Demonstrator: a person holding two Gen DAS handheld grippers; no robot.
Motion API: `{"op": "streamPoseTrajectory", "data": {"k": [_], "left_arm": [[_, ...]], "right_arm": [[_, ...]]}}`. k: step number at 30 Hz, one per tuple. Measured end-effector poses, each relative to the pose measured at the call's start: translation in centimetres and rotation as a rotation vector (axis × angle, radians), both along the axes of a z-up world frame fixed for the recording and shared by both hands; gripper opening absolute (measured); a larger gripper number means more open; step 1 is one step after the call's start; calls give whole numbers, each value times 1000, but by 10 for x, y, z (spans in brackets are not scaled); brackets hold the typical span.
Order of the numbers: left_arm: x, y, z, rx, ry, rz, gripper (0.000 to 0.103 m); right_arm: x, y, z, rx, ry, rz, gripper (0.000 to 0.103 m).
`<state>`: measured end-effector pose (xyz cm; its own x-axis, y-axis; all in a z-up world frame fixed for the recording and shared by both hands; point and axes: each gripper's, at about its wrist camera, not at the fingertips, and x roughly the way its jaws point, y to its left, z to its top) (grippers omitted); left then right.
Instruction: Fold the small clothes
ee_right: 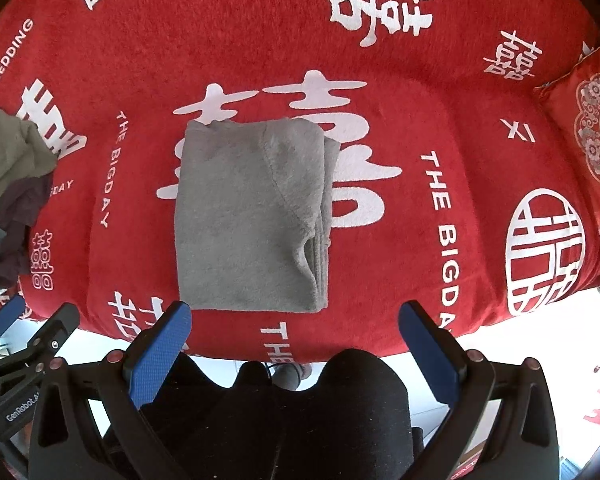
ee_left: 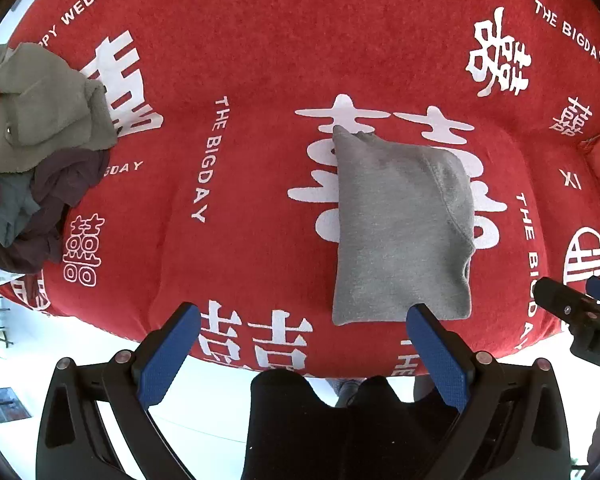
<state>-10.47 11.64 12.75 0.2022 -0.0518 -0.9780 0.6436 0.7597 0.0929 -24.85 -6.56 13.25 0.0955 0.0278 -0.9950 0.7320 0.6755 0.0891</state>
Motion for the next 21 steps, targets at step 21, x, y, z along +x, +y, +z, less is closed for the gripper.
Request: {"op": "streamPoseTrajectory", "data": {"k": [21], "left_arm": [[-5, -1, 3, 13, -26, -1, 103]], "right_arm": [[0, 0, 2, -4, -3, 7, 103]]}}
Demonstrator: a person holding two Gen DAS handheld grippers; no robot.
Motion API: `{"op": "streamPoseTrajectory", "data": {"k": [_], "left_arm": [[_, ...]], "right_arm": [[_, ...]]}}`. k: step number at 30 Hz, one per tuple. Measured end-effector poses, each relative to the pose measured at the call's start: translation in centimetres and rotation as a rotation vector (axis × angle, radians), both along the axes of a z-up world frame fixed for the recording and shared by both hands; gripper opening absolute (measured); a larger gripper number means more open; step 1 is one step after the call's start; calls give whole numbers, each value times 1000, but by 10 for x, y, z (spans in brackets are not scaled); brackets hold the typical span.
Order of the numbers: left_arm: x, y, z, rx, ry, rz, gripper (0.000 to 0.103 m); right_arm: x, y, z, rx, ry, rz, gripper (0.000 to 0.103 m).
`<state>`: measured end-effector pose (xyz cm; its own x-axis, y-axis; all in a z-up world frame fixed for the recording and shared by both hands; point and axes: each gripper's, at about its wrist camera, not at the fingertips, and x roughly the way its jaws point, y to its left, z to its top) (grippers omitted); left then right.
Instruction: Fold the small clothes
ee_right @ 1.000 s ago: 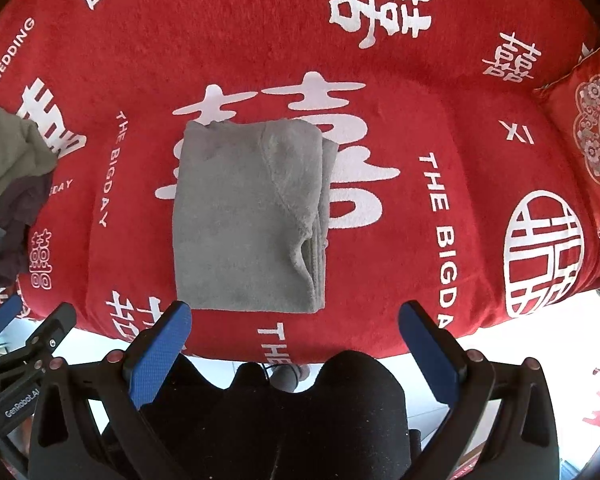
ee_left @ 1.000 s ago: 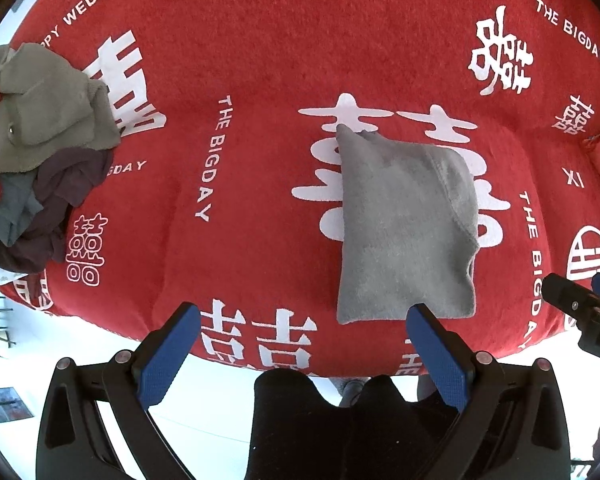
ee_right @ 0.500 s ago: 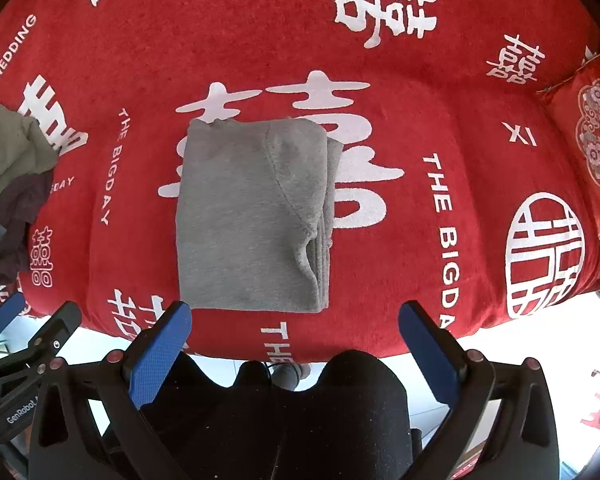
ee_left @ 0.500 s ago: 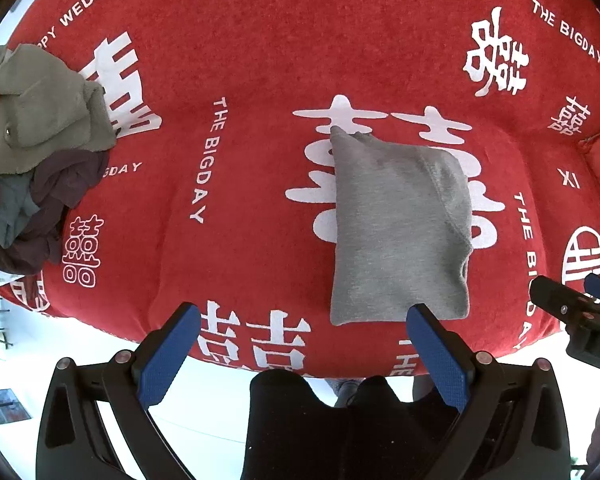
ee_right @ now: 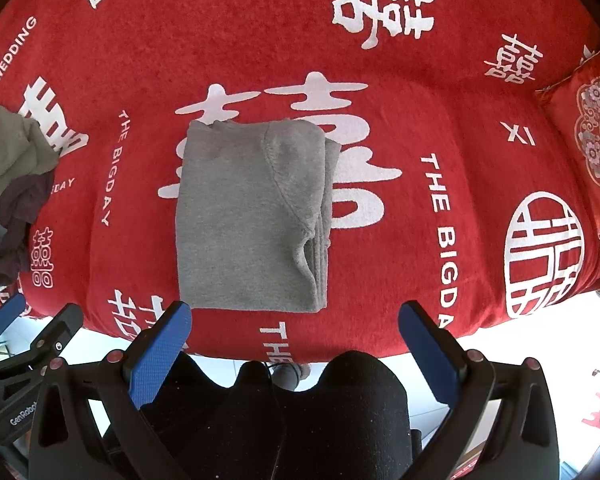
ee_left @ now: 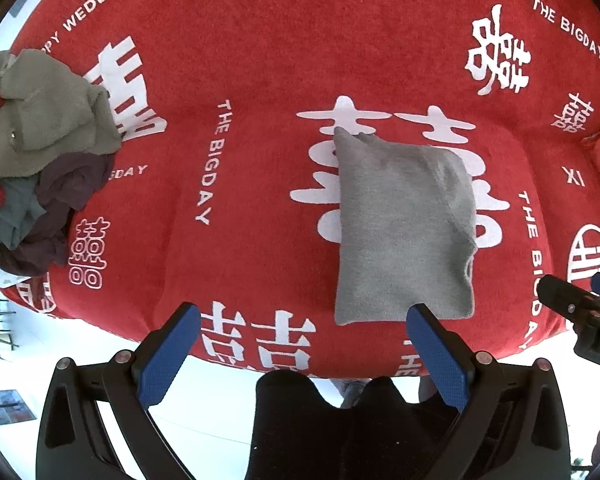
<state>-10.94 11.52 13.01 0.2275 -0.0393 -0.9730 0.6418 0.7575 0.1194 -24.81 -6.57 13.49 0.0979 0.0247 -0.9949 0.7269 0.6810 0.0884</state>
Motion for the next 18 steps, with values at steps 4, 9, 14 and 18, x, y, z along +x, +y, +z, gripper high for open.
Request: {"op": "streamPoseTrajectory", "data": {"k": [4, 9, 14, 18], "left_arm": [[0, 1, 0, 4, 5, -2, 103], [-1, 1, 0, 2, 2, 0, 103], [0, 1, -1, 0, 6, -4, 103], [1, 0, -3, -3, 17, 4, 103]], "right_arm": [[-2, 1, 1, -6, -2, -2, 103], [-2, 2, 1, -11, 2, 2, 103], [-2, 3, 0, -8, 6, 7, 103], [-1, 3, 0, -9, 7, 7, 103]]}}
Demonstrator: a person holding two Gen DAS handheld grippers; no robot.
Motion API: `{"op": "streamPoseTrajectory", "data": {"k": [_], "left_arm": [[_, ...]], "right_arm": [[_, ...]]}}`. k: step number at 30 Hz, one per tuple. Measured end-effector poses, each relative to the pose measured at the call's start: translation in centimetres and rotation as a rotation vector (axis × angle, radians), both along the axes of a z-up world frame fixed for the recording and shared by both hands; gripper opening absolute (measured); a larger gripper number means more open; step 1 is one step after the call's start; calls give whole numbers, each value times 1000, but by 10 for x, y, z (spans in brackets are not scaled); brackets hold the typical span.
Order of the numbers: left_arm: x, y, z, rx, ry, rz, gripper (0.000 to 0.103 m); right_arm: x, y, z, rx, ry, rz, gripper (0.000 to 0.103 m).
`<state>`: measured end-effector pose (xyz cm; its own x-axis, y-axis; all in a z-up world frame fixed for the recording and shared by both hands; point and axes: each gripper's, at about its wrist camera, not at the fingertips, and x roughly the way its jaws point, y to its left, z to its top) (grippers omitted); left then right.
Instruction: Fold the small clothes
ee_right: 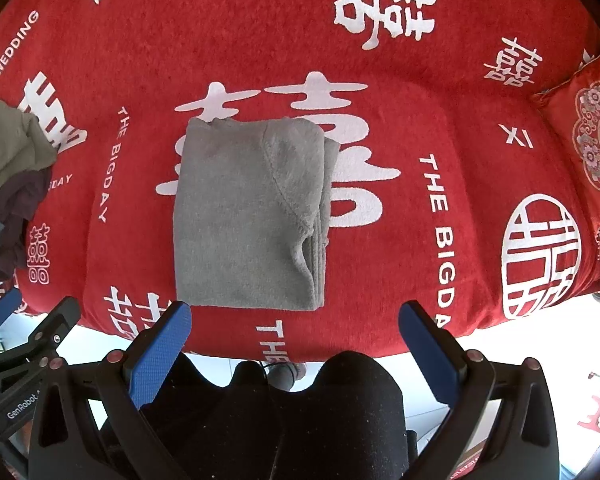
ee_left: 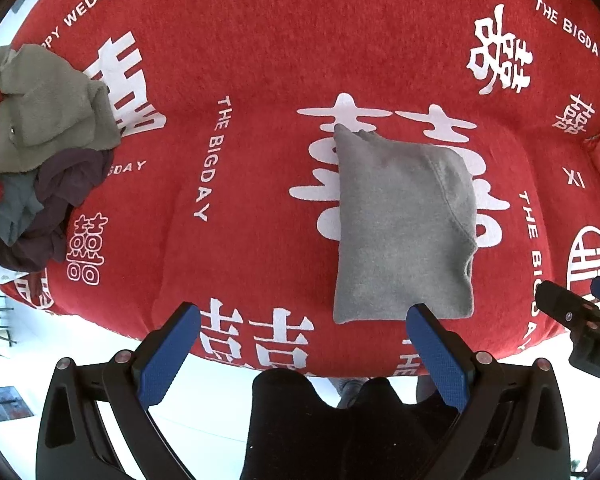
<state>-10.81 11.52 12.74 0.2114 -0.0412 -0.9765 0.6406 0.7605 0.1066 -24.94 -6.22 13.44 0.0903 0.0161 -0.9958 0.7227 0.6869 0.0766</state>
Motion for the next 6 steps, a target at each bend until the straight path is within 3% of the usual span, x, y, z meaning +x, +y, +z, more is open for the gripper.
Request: {"op": "streamPoseTrajectory", "data": {"k": [6], "left_arm": [[-3, -1, 2, -21, -16, -9, 103]], "right_arm": [[0, 1, 0, 1, -1, 0, 103]]}}
